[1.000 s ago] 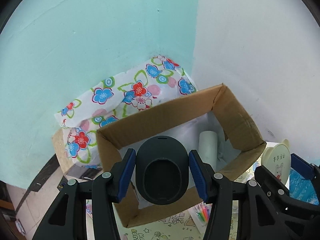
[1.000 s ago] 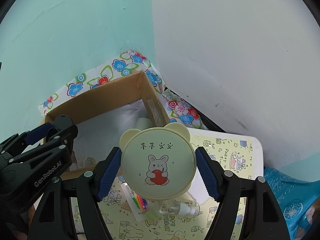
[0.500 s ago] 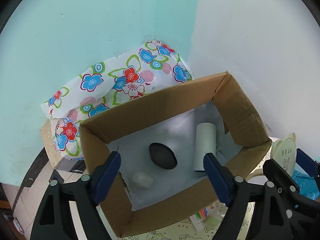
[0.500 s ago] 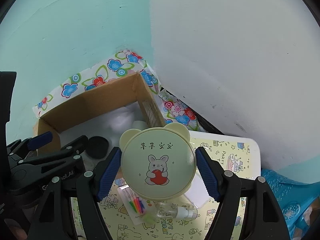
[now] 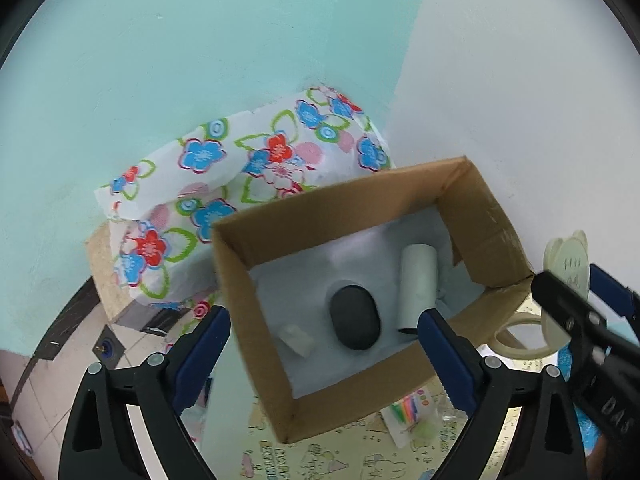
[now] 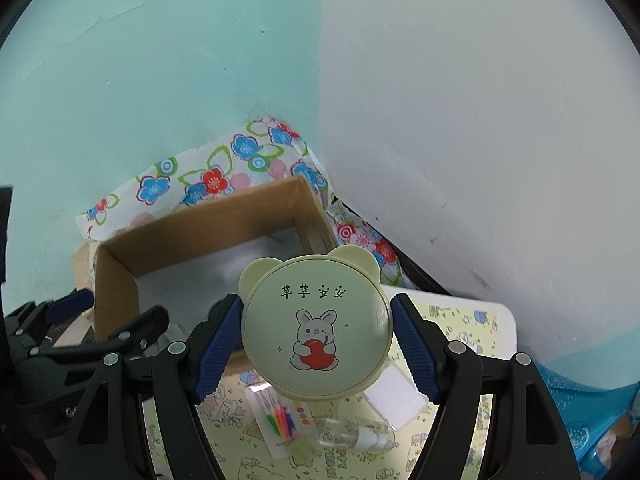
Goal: Organize objects
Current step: 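Open the left gripper to drop the black cap into the box, then lower the bunny container into the box and open the right gripper, then grasp the round 'let's begin' container with the right gripper, then carry the round container over the box and release it with the right gripper, then move both grippers back over the table toward the remaining items, then grasp the small green box with the left gripper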
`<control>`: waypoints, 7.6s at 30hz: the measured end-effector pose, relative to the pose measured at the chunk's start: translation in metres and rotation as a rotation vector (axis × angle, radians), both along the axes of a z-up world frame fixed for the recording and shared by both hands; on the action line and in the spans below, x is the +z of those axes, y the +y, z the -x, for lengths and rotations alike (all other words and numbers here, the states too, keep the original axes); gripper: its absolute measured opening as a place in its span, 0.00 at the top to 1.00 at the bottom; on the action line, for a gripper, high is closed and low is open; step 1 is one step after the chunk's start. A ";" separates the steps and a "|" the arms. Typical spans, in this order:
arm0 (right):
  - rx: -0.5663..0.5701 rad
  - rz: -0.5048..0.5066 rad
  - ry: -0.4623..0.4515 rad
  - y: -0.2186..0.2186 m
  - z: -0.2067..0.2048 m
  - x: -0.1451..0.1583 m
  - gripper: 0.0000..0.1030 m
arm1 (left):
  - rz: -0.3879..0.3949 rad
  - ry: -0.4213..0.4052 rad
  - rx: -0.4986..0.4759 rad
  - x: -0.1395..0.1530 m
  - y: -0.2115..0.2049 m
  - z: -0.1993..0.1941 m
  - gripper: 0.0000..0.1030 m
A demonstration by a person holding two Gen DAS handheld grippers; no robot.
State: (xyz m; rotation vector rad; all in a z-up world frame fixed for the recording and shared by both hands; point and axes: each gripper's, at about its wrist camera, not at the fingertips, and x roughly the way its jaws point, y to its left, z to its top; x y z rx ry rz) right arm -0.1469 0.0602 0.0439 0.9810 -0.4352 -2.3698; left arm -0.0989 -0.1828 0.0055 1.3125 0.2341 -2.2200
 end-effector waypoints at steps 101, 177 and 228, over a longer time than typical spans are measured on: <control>0.105 -0.039 -0.013 -0.047 -0.012 -0.068 0.26 | 0.117 -0.134 -0.178 -0.031 0.040 -0.024 0.00; -0.096 0.085 0.171 -0.007 -0.001 0.015 0.18 | 0.124 -0.013 -0.164 -0.003 0.031 -0.007 0.00; -0.264 0.024 -0.379 0.023 -0.059 -0.273 0.14 | 0.116 -0.114 -0.149 -0.209 0.140 -0.026 0.00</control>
